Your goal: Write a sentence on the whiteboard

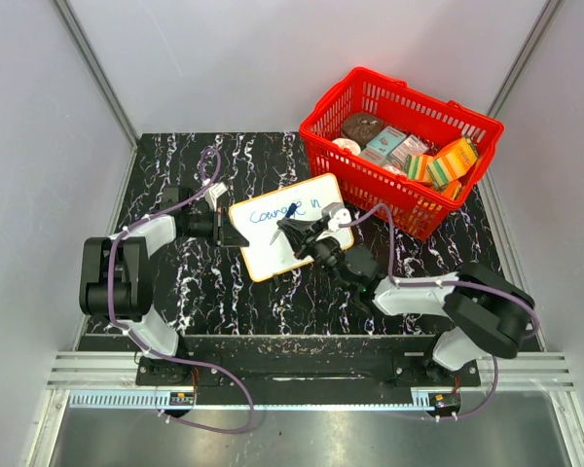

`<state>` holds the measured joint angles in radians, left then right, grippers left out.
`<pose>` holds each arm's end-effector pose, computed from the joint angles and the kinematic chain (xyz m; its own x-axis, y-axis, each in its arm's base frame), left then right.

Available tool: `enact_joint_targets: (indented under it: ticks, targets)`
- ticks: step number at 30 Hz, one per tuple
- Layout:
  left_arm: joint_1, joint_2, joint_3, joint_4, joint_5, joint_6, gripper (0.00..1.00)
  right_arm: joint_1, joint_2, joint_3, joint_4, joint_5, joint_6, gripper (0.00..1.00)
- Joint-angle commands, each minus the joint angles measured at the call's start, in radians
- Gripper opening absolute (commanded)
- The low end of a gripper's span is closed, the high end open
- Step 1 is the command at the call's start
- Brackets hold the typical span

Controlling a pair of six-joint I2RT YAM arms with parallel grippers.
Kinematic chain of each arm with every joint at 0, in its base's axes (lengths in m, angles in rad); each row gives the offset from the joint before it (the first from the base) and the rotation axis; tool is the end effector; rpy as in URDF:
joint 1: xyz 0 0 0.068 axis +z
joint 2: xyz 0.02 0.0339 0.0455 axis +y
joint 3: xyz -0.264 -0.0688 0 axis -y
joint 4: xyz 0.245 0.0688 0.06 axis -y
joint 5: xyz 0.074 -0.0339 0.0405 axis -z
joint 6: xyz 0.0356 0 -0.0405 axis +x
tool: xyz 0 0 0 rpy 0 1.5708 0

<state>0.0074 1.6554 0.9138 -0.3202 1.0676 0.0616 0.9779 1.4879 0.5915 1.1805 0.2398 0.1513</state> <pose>0.3081 -0.0289 0.1757 -0.8455 0.0234 -0.5335 0.4763 0.4849 -0.7335 0.1759 0.2459 0.2531 0.0526 0.3401 -0.9389 -0.6941 0.6885 0.2105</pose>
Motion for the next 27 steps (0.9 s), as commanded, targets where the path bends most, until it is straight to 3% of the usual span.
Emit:
enact_joint_targets:
  ticks: [1,7,27]
  targets:
    - [0.016,-0.020,-0.003,0.064,-0.210,0.052,0.00,0.025,0.107,0.067,0.191,0.136,-0.122,0.00]
    - [0.016,-0.006,0.002,0.055,-0.195,0.056,0.00,0.053,0.213,0.120,0.292,0.167,-0.182,0.00]
    - [0.016,0.007,0.013,0.041,-0.181,0.073,0.00,0.074,0.302,0.182,0.317,0.116,-0.157,0.00]
